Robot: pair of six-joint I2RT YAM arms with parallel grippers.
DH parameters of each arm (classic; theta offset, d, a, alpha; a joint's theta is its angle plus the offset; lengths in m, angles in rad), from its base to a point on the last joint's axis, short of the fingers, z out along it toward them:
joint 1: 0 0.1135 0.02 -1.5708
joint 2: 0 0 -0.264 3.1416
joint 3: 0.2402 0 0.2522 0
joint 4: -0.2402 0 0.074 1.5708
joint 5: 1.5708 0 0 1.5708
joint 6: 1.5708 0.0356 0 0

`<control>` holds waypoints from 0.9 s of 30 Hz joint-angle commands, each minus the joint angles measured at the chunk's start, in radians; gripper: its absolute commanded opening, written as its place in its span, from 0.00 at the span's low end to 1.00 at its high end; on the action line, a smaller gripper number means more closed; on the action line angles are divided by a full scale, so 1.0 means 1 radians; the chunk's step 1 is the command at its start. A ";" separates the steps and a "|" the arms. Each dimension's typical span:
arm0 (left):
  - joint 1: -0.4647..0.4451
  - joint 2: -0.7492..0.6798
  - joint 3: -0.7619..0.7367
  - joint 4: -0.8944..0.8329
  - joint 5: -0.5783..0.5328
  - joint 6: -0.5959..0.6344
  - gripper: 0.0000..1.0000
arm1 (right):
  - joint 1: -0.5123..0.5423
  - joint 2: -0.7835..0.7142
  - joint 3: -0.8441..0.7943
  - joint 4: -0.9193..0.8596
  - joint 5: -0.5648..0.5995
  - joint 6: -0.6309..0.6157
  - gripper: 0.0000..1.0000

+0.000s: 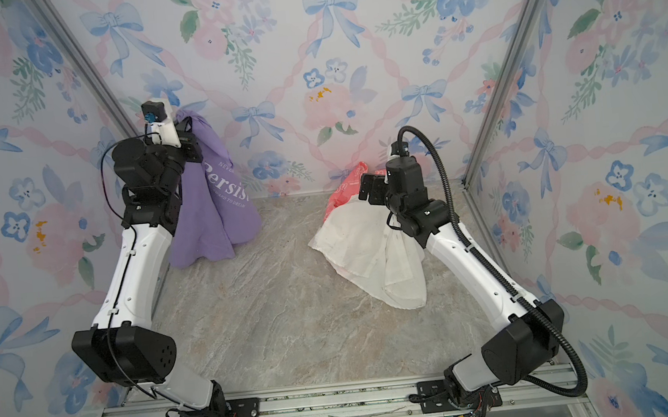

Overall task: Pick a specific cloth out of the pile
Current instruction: 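Carry the lavender shirt with the left gripper toward the near-left corner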

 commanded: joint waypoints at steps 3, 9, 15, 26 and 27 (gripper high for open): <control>-0.009 -0.008 -0.190 0.065 0.047 -0.106 0.00 | 0.005 0.002 0.031 -0.030 -0.009 -0.013 0.97; -0.033 -0.028 -0.281 0.116 0.092 -0.164 0.00 | 0.005 0.010 0.033 -0.031 -0.013 -0.009 0.97; -0.105 0.006 -0.204 0.114 0.137 -0.153 0.00 | 0.005 0.027 0.044 -0.021 -0.018 -0.004 0.97; -0.226 0.087 -0.062 0.112 0.112 -0.161 0.00 | 0.005 0.048 0.059 -0.006 -0.022 0.000 0.97; -0.219 0.081 -0.068 0.109 0.101 -0.149 0.00 | 0.005 0.048 0.058 -0.006 -0.023 0.002 0.97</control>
